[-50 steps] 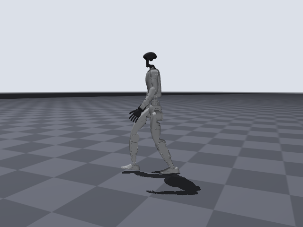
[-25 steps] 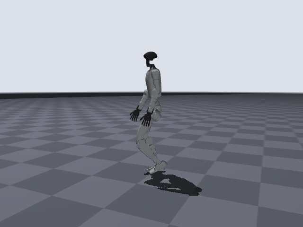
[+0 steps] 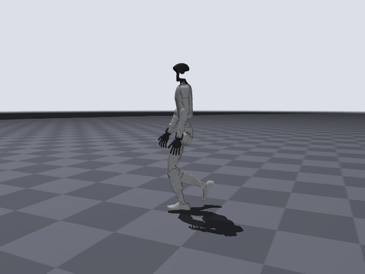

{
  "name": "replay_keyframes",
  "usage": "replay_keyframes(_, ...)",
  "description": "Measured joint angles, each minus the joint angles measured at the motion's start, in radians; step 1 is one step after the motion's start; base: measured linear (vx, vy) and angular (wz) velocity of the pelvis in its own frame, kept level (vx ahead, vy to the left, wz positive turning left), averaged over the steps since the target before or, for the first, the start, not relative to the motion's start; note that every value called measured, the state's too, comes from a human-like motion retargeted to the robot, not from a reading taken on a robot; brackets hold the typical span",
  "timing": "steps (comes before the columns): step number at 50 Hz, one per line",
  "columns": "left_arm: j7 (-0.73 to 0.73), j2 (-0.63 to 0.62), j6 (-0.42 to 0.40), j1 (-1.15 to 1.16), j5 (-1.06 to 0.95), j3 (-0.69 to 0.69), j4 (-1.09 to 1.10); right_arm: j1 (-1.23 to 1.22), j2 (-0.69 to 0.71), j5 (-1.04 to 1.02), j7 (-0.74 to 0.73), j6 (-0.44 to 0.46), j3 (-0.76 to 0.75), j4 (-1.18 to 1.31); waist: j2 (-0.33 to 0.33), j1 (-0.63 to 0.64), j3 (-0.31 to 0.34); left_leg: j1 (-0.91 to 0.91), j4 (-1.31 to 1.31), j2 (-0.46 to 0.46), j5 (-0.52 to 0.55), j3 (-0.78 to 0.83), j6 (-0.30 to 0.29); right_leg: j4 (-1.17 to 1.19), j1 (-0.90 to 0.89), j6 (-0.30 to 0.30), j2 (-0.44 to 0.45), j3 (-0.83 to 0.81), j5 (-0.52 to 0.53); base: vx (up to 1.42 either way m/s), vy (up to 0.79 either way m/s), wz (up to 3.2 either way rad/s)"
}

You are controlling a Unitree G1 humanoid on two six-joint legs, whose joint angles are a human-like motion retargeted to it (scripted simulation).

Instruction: Walk

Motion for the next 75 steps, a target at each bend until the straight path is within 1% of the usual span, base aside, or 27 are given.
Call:
replay_keyframes(4, 0.042, 0.039, -0.006, -0.064, -0.032, 0.023, -0.058, 0.033, -0.001, 0.007, -0.018, 0.002, -0.014, 0.025, 0.018, -0.039, 0.024, 0.181, -0.1, -0.004, -0.035, -0.056, -0.009, -0.007, -0.154, -0.091, -0.061, -0.057, -0.128, 0.68, 0.06, 0.09)
replay_keyframes(7, 0.074, 0.065, -0.023, -0.112, -0.06, 0.046, -0.114, 0.055, -0.003, 0.016, -0.043, -0.002, -0.037, 0.035, 0.039, -0.071, 0.047, 0.309, -0.159, 0.007, -0.065, -0.104, -0.021, -0.138, -0.24, -0.116, -0.072, -0.1, -0.174, 0.67, 0.02, 0.28)
replay_keyframes(10, 0.103, 0.088, -0.048, -0.162, -0.081, 0.062, -0.169, 0.072, -0.002, 0.024, -0.071, -0.005, -0.063, 0.052, 0.061, -0.1, 0.07, 0.415, -0.192, 0.029, -0.107, -0.147, -0.031, -0.352, -0.296, -0.096, -0.053, -0.138, -0.164, 0.67, -0.02, 0.34)
replay_keyframes(16, 0.135, 0.104, -0.095, -0.239, -0.107, 0.079, -0.248, 0.078, 0.005, 0.03, -0.11, -0.004, -0.104, 0.101, 0.11, -0.121, 0.087, 0.526, -0.174, 0.09, -0.196, -0.186, -0.061, -0.88, -0.31, 0.001, 0.042, -0.172, -0.005, 0.69, -0.05, 0.17)
replay_keyframes(17, 0.138, 0.1, -0.1, -0.241, -0.109, 0.079, -0.257, 0.082, 0.007, 0.03, -0.116, -0.003, -0.109, 0.107, 0.116, -0.121, 0.085, 0.532, -0.153, 0.097, -0.207, -0.186, -0.068, -0.912, -0.311, 0.007, 0.053, -0.174, 0.016, 0.72, -0.08, 0.13)
replay_keyframes(20, 0.142, 0.075, -0.111, -0.213, -0.113, 0.075, -0.27, 0.108, 0.016, 0.04, -0.137, -0.001, -0.122, 0.122, 0.128, -0.116, 0.063, 0.537, -0.045, 0.112, -0.212, -0.191, -0.097, -0.843, -0.335, -0.005, 0.079, -0.178, 0.057, 0.75, -0.09, 0.19)
replay_keyframes(23, 0.123, 0.036, -0.106, -0.178, -0.128, 0.067, -0.238, 0.099, 0.012, 0.065, -0.146, 0.004, -0.13, 0.149, 0.177, -0.117, 0.061, 0.517, 0.127, 0.145, -0.11, -0.227, -0.179, -0.749, -0.321, -0.056, 0.125, -0.205, 0.066, 0.76, -0.09, 0.17)
replay_keyframes(26, 0.09, -0.004, -0.093, -0.124, -0.109, 0.039, -0.177, 0.092, 0.004, 0.083, -0.143, 0.004, -0.117, 0.154, 0.221, -0.104, 0.052, 0.423, 0.378, 0.171, 0.113, -0.236, -0.303, -0.687, -0.293, -0.128, 0.174, -0.225, -0.007, 0.74, -0.08, -0.06)
replay_keyframes(28, 0.063, -0.02, -0.072, -0.096, -0.082, 0.015, -0.135, 0.076, -0.006, 0.086, -0.137, 0.005, -0.105, 0.146, 0.231, -0.087, 0.047, 0.33, 0.539, 0.182, 0.243, -0.219, -0.355, -0.673, -0.264, -0.167, 0.194, -0.222, -0.065, 0.73, -0.05, -0.13)
replay_keyframes(30, 0.04, -0.032, -0.049, -0.072, -0.051, -0.006, -0.095, 0.053, -0.014, 0.082, -0.132, 0.005, -0.091, 0.133, 0.228, -0.065, 0.042, 0.217, 0.681, 0.212, 0.259, -0.176, -0.334, -0.671, -0.226, -0.19, 0.206, -0.212, -0.121, 0.72, -0.05, -0.14)
replay_keyframes(33, 0.016, -0.041, -0.027, -0.03, -0.01, -0.023, -0.051, 0.019, -0.023, 0.064, -0.128, -0.001, -0.072, 0.094, 0.211, -0.02, 0.034, 0.05, 0.791, 0.278, 0.139, -0.105, -0.237, -0.703, -0.145, -0.198, 0.218, -0.189, -0.187, 0.71, -0.05, -0.28)
replay_keyframes(35, 0.007, -0.041, -0.02, -0.005, 0.004, -0.022, -0.03, -0.009, -0.03, 0.052, -0.123, -0.008, -0.062, 0.059, 0.197, 0.012, 0.035, -0.044, 0.78, 0.31, 0.062, -0.064, -0.182, -0.742, -0.077, -0.195, 0.225, -0.167, -0.218, 0.7, -0.05, -0.43)
replay_keyframes(37, 0.003, -0.037, -0.018, 0.018, 0.006, -0.012, -0.018, -0.04, -0.038, 0.045, -0.117, -0.017, -0.056, 0.021, 0.181, 0.041, 0.044, -0.108, 0.689, 0.325, 0.016, -0.034, -0.154, -0.787, 0.002, -0.193, 0.224, -0.14, -0.246, 0.7, -0.04, -0.49)
replay_keyframes(40, 0.005, -0.033, -0.021, 0.053, 0.006, 0.005, -0.001, -0.081, -0.047, 0.038, -0.108, -0.035, -0.042, -0.035, 0.16, 0.075, 0.057, -0.167, 0.464, 0.323, 0.003, 0.001, -0.153, -0.84, 0.109, -0.194, 0.212, -0.098, -0.292, 0.71, -0.04, -0.46)
replay_keyframes(46, 0.012, -0.035, -0.024, 0.075, 0.035, 0.037, 0.036, -0.147, -0.059, 0.001, -0.09, -0.06, -0.001, -0.112, 0.114, 0.094, 0.059, -0.15, -0.179, 0.241, 0.16, 0.014, -0.218, -0.873, 0.248, -0.197, 0.15, -0.054, -0.391, 0.7, -0.02, -0.12)
replay_keyframes(48, 0.017, -0.038, -0.025, 0.079, 0.041, 0.042, 0.042, -0.148, -0.058, -0.009, -0.084, -0.065, 0.01, -0.125, 0.105, 0.097, 0.049, -0.148, -0.267, 0.224, 0.183, 0.015, -0.223, -0.84, 0.27, -0.195, 0.137, -0.054, -0.42, 0.71, 0.02, -0.11)
replay_keyframes(50, 0.024, -0.045, -0.027, 0.087, 0.042, 0.041, 0.046, -0.13, -0.052, -0.017, -0.083, -0.07, 0.021, -0.13, 0.093, 0.093, 0.03, -0.162, -0.248, 0.205, 0.197, 0.022, -0.212, -0.775, 0.277, -0.187, 0.121, -0.053, -0.438, 0.73, 0.05, -0.06)
replay_keyframes(53, 0.027, -0.049, -0.025, 0.079, 0.034, 0.037, 0.058, -0.092, -0.043, -0.024, -0.074, -0.066, 0.031, -0.113, 0.056, 0.087, 0.011, -0.164, -0.153, 0.16, 0.211, 0.04, -0.174, -0.638, 0.282, -0.144, 0.089, -0.029, -0.403, 0.76, 0.08, -0.06)
replay_keyframes(55, 0.023, -0.045, -0.022, 0.053, 0.019, 0.033, 0.076, -0.067, -0.031, -0.02, -0.056, -0.058, 0.031, -0.08, 0.022, 0.084, 0.016, -0.143, -0.083, 0.122, 0.191, 0.052, -0.141, -0.513, 0.28, -0.098, 0.059, -0.012, -0.337, 0.77, 0.1, -0.09)
replay_keyframes(58, 0.021, -0.037, -0.019, 0.01, -0.005, 0.026, 0.088, -0.023, -0.015, -0.013, -0.028, -0.042, 0.031, -0.021, -0.017, 0.06, 0.016, -0.096, -0.019, 0.064, 0.117, 0.048, -0.082, -0.291, 0.219, -0.028, 0.023, -0.002, -0.16, 0.77, 0.1, 0.04)
replay_keyframes(60, 0.024, -0.024, -0.018, -0.026, -0.016, 0.021, 0.084, 0.001, -0.007, -0.013, -0.011, -0.03, 0.026, 0.017, -0.029, 0.038, 0.016, -0.051, -0.008, 0.039, 0.071, 0.035, -0.052, -0.158, 0.154, -0.004, 0.007, -0.003, -0.057, 0.76, 0.09, 0.14)
replay_keyframes(62, 0.035, -0.009, -0.017, -0.066, -0.025, 0.016, 0.069, 0.024, -0.003, -0.014, -0.004, -0.021, 0.019, 0.047, -0.031, 0.013, 0.019, 0.009, -0.021, 0.024, 0.033, 0.014, -0.039, -0.058, 0.076, -0.022, -0.017, -0.02, -0.037, 0.74, 0.08, 0.18)
replay_keyframes(65, 0.054, 0.018, -0.017, -0.134, -0.044, 0.014, 0.043, 0.055, -0.004, -0.008, -0.007, -0.014, 0.005, 0.074, -0.021, -0.028, 0.03, 0.126, -0.079, 0.014, -0.003, -0.026, -0.037, 0.014, -0.043, -0.079, -0.061, -0.06, -0.086, 0.71, 0.07, 0.24)
replay_keyframes(68, 0.072, 0.045, -0.026, -0.202, -0.069, 0.017, 0.01, 0.089, -0.008, 0.011, -0.021, -0.015, -0.013, 0.074, -0.004, -0.073, 0.049, 0.259, -0.149, 0.02, -0.024, -0.072, -0.051, -0.036, -0.139, -0.119, -0.086, -0.101, -0.142, 0.67, 0.04, 0.35)
replay_keyframes(70, 0.083, 0.061, -0.035, -0.244, -0.083, 0.017, -0.014, 0.111, -0.009, 0.024, -0.031, -0.018, -0.024, 0.071, 0.006, -0.103, 0.06, 0.337, -0.181, 0.028, -0.042, -0.101, -0.062, -0.118, -0.191, -0.127, -0.092, -0.127, -0.16, 0.65, 0.0, 0.42)
replay_keyframes(72, 0.094, 0.076, -0.047, -0.29, -0.091, 0.016, -0.035, 0.124, -0.01, 0.036, -0.045, -0.02, -0.037, 0.07, 0.019, -0.128, 0.076, 0.413, -0.21, 0.044, -0.06, -0.127, -0.069, -0.243, -0.225, -0.116, -0.081, -0.148, -0.15, 0.64, -0.02, 0.4)
replay_keyframes(75, 0.11, 0.094, -0.068, -0.349, -0.095, 0.009, -0.066, 0.136, -0.007, 0.05, -0.07, -0.021, -0.055, 0.072, 0.039, -0.157, 0.096, 0.505, -0.228, 0.074, -0.094, -0.158, -0.078, -0.484, -0.254, -0.073, -0.049, -0.17, -0.096, 0.64, -0.04, 0.33)
